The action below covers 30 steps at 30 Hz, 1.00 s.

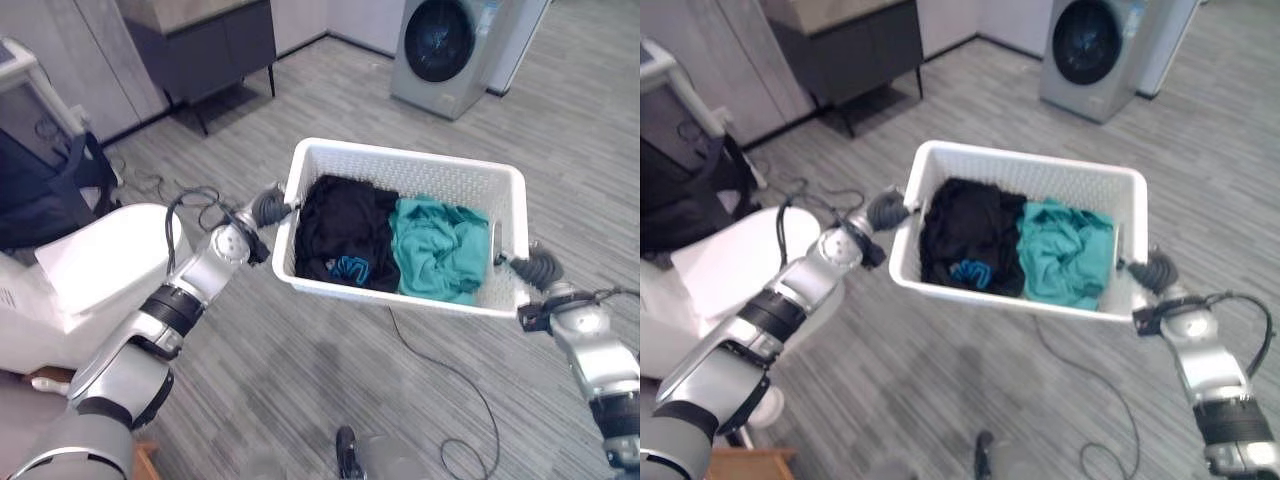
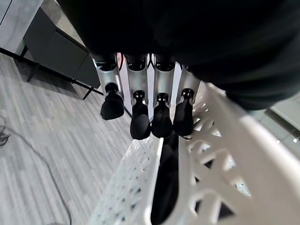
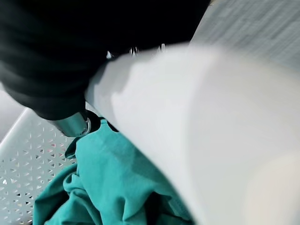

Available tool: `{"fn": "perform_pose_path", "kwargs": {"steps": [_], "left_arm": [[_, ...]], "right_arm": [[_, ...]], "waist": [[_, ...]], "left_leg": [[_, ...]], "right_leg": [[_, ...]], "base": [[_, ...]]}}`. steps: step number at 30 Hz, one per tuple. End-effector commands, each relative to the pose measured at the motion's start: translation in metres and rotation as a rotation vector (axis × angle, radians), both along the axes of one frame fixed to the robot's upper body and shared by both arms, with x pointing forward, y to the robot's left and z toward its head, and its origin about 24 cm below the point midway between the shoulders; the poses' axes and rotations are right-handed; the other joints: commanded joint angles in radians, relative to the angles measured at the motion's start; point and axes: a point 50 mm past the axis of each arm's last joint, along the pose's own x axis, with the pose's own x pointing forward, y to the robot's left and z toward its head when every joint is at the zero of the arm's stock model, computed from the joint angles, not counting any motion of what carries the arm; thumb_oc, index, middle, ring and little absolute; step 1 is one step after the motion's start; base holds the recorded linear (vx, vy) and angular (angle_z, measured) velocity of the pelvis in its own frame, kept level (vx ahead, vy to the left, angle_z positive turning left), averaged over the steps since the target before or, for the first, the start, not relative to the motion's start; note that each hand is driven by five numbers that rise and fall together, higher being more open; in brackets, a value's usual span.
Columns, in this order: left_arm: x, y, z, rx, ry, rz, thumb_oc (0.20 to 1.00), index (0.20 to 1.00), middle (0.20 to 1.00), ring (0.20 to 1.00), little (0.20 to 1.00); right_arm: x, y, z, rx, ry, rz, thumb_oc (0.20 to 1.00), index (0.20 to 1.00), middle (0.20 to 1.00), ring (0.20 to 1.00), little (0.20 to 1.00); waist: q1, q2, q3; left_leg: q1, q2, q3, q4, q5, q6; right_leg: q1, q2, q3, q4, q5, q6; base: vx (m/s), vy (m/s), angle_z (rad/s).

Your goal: Grab the laundry basket,head to the washer,open it,put in the laundry and shut it.

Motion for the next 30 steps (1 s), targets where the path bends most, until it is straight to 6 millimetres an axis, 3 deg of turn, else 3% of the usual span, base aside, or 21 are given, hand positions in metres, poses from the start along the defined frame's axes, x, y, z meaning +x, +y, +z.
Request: {"fn": "perform_pose_path", "kwargs": {"steps": [1, 2, 3, 4, 5, 7, 8, 11, 12, 13, 16, 17, 19, 20, 21, 24, 26, 28, 30], "left_arm": [[0.003, -0.040, 0.046, -0.061, -0.142, -0.149, 0.200, 0.200, 0.200, 0.200, 0.200], [0.003, -0.041, 0.046, -0.061, -0.142, -0.150, 0.200, 0.200, 0.200, 0.200, 0.200], [0.003, -0.042, 0.049, -0.057, -0.149, -0.160, 0.200, 0.200, 0.200, 0.200, 0.200], [0.003, -0.043, 0.048, -0.057, -0.149, -0.161, 0.200, 0.200, 0.200, 0.200, 0.200], [0.003, -0.043, 0.048, -0.055, -0.152, -0.164, 0.200, 0.200, 0.200, 0.200, 0.200], [0.001, -0.046, 0.043, -0.057, -0.150, -0.179, 0.200, 0.200, 0.200, 0.200, 0.200], [0.001, -0.045, 0.043, -0.052, -0.149, -0.179, 0.200, 0.200, 0.200, 0.200, 0.200], [0.002, -0.040, 0.038, -0.036, -0.139, -0.158, 0.200, 0.200, 0.200, 0.200, 0.200], [0.001, -0.040, 0.039, -0.032, -0.145, -0.166, 0.200, 0.200, 0.200, 0.200, 0.200], [0.001, -0.035, 0.035, -0.029, -0.138, -0.156, 0.200, 0.200, 0.200, 0.200, 0.200], [-0.001, -0.031, 0.032, -0.020, -0.131, -0.152, 0.200, 0.200, 0.200, 0.200, 0.200], [-0.001, -0.031, 0.032, -0.021, -0.131, -0.152, 0.200, 0.200, 0.200, 0.200, 0.200], [-0.002, -0.029, 0.032, -0.021, -0.135, -0.150, 0.200, 0.200, 0.200, 0.200, 0.200], [-0.002, -0.024, 0.034, -0.018, -0.140, -0.135, 0.200, 0.200, 0.200, 0.200, 0.200], [-0.001, -0.022, 0.037, -0.023, -0.147, -0.126, 0.200, 0.200, 0.200, 0.200, 0.200], [0.001, -0.025, 0.040, -0.043, -0.150, -0.123, 0.200, 0.200, 0.200, 0.200, 0.200], [0.001, -0.025, 0.041, -0.055, -0.150, -0.124, 0.200, 0.200, 0.200, 0.200, 0.200], [0.001, -0.027, 0.040, -0.070, -0.151, -0.120, 0.200, 0.200, 0.200, 0.200, 0.200], [0.002, -0.027, 0.038, -0.077, -0.156, -0.111, 0.200, 0.200, 0.200, 0.200, 0.200]], "right_arm": [[0.005, 0.003, 0.081, -0.020, -0.353, 0.073, 0.200, 0.200, 0.200, 0.200, 0.200], [0.004, 0.003, 0.081, -0.019, -0.353, 0.072, 0.200, 0.200, 0.200, 0.200, 0.200], [0.003, 0.006, 0.079, -0.013, -0.354, 0.085, 0.200, 0.200, 0.200, 0.200, 0.200], [0.003, 0.006, 0.079, -0.013, -0.354, 0.084, 0.200, 0.200, 0.200, 0.200, 0.200], [0.000, 0.010, 0.076, -0.002, -0.360, 0.106, 0.200, 0.200, 0.200, 0.200, 0.200], [0.000, 0.014, 0.070, 0.014, -0.365, 0.116, 0.200, 0.200, 0.200, 0.200, 0.200], [0.000, 0.014, 0.069, 0.011, -0.359, 0.117, 0.200, 0.200, 0.200, 0.200, 0.200], [0.008, 0.026, 0.059, 0.041, -0.332, 0.140, 0.200, 0.200, 0.200, 0.200, 0.200], [0.009, 0.030, 0.058, 0.047, -0.334, 0.150, 0.200, 0.200, 0.200, 0.200, 0.200], [0.009, 0.033, 0.055, 0.056, -0.326, 0.160, 0.200, 0.200, 0.200, 0.200, 0.200], [0.010, 0.038, 0.047, 0.069, -0.301, 0.173, 0.200, 0.200, 0.200, 0.200, 0.200], [0.010, 0.038, 0.047, 0.068, -0.301, 0.173, 0.200, 0.200, 0.200, 0.200, 0.200], [0.014, 0.041, 0.048, 0.062, -0.307, 0.174, 0.200, 0.200, 0.200, 0.200, 0.200], [0.018, 0.044, 0.049, 0.058, -0.302, 0.176, 0.200, 0.200, 0.200, 0.200, 0.200], [0.021, 0.045, 0.049, 0.061, -0.303, 0.172, 0.200, 0.200, 0.200, 0.200, 0.200], [0.024, 0.043, 0.050, 0.059, -0.298, 0.168, 0.200, 0.200, 0.200, 0.200, 0.200], [0.024, 0.042, 0.052, 0.058, -0.299, 0.169, 0.200, 0.200, 0.200, 0.200, 0.200], [0.023, 0.040, 0.054, 0.060, -0.307, 0.167, 0.200, 0.200, 0.200, 0.200, 0.200], [0.021, 0.038, 0.053, 0.057, -0.300, 0.165, 0.200, 0.200, 0.200, 0.200, 0.200]], "waist": [[-0.011, 0.005, -0.037], [-0.011, 0.002, -0.038], [0.007, 0.005, -0.034], [0.008, -0.005, -0.038], [0.029, 0.009, -0.039], [0.053, 0.009, -0.041], [0.058, 0.010, -0.044], [0.084, 0.015, -0.068], [0.090, 0.012, -0.079], [0.095, -0.002, -0.092], [0.085, -0.021, -0.097], [0.087, -0.023, -0.100], [0.080, -0.015, -0.092], [0.079, 0.007, -0.088], [0.077, 0.011, -0.082], [0.050, 0.025, -0.071], [0.036, 0.026, -0.077], [0.021, 0.029, -0.076], [0.011, 0.035, -0.082]], "left_leg": [[0.074, -0.006, 0.043, -0.354, 0.043, -0.015], [0.078, -0.011, 0.045, -0.361, 0.045, -0.013], [0.022, -0.061, 0.059, -0.558, 0.020, -0.033], [0.030, -0.070, 0.067, -0.582, 0.036, -0.030], [0.040, -0.108, 0.053, -0.875, 0.051, -0.051], [0.030, -0.168, 0.061, -1.107, 0.084, -0.054], [0.037, -0.175, 0.061, -1.143, 0.098, -0.055], [0.070, -0.189, 0.041, -1.125, 0.113, -0.043], [0.081, -0.197, 0.029, -1.089, 0.121, -0.032], [0.097, -0.211, 0.027, -1.059, 0.104, -0.019], [0.164, -0.232, 0.065, -1.027, 0.042, 0.033], [0.164, -0.234, 0.066, -1.027, 0.037, 0.033], [0.216, -0.239, 0.090, -1.021, -0.006, 0.065], [0.262, -0.234, 0.093, -1.027, -0.028, 0.090], [0.300, -0.242, 0.090, -1.035, -0.046, 0.100], [0.354, -0.250, 0.069, -1.038, -0.066, 0.098], [0.382, -0.257, 0.055, -1.036, -0.100, 0.085], [0.416, -0.251, 0.042, -1.042, -0.135, 0.066], [0.449, -0.248, 0.038, -1.043, -0.171, 0.051]], "right_leg": [[0.041, -0.068, 0.051, -0.124, 0.043, 0.140], [0.042, -0.073, 0.050, -0.125, 0.043, 0.142], [0.070, -0.068, 0.054, -0.135, 0.027, 0.154], [0.067, -0.078, 0.056, -0.138, 0.031, 0.155], [0.097, -0.068, 0.058, -0.134, 0.005, 0.169], [0.166, -0.061, 0.068, -0.135, -0.042, 0.170], [0.171, -0.060, 0.075, -0.131, -0.047, 0.171], [0.209, -0.048, 0.111, -0.062, -0.105, 0.169], [0.216, -0.050, 0.129, -0.018, -0.098, 0.176], [0.208, -0.061, 0.136, 0.046, -0.065, 0.199], [0.140, -0.096, 0.132, 0.321, 0.131, 0.297], [0.139, -0.098, 0.135, 0.323, 0.128, 0.298], [0.077, -0.147, 0.079, 0.516, 0.208, 0.338], [0.005, -0.180, 0.029, 0.609, 0.197, 0.333], [-0.043, -0.205, 0.026, 0.628, 0.160, 0.312], [-0.133, -0.170, 0.045, 0.500, 0.101, 0.286], [-0.138, -0.167, 0.061, 0.314, 0.039, 0.274], [-0.154, -0.171, 0.075, 0.110, 0.054, 0.279], [-0.172, -0.190, 0.065, -0.071, 0.122, 0.303]], "base": [[0.14, -0.072, 0.37], [0.24, 0.004, 0.33], [0.21, 0.019, 0.16], [0.49, 0.087, 0.13], [0.44, 0.075, 0.00], [0.59, 0.058, -0.43], [0.48, 0.027, -0.70], [0.53, 0.080, -0.46], [0.59, 0.098, -0.94], [0.55, 0.103, -0.97], [0.43, 0.115, -0.72], [0.31, 0.112, -0.47], [0.39, 0.177, -0.28], [0.45, 0.213, -0.39], [0.47, 0.170, -0.49], [0.32, 0.036, -0.20], [0.38, -0.048, 0.32], [0.37, -0.088, 0.52], [0.38, -0.087, 0.29]]}}
